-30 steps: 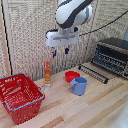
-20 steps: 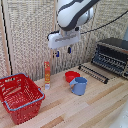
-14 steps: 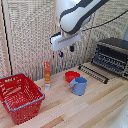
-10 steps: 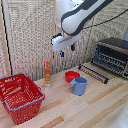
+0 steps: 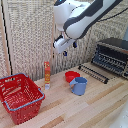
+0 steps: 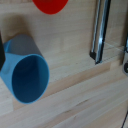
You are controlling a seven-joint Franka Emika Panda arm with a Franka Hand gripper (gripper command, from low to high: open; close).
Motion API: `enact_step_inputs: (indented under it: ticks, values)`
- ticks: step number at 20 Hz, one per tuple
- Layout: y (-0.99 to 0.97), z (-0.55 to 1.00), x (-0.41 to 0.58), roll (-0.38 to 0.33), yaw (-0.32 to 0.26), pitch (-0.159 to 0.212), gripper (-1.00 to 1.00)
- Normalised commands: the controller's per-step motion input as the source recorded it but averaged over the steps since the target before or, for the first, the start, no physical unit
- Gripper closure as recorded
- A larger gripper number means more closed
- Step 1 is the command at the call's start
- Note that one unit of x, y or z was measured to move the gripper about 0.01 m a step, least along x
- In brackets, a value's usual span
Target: Kindly position your hand close to the oven tray's handle. Softly yet firmly grasp the handle using your hand. Slowly and with caution, draw the tray out until it is fully stretched out.
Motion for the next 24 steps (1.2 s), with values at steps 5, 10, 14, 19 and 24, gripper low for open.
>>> enact_step_inputs:
  ticks: [5,10,14,19,24]
  values:
    - [-0.17,-0.24,0.070,-0.373,0.095,0.000,-1.00]
    - [-0.43,-0.21,0.039,-0.328,0.053,0.000,-1.00]
    - [-0.68,-0.10,0.000,-0.267,0.017,-0.002,-1.00]
    - [-0.92,-0.08,-0.002,-0.110,0.001,-0.007,-1.00]
    - [-0.97,-0.18,0.005,-0.008,0.016,-0.002,-1.00]
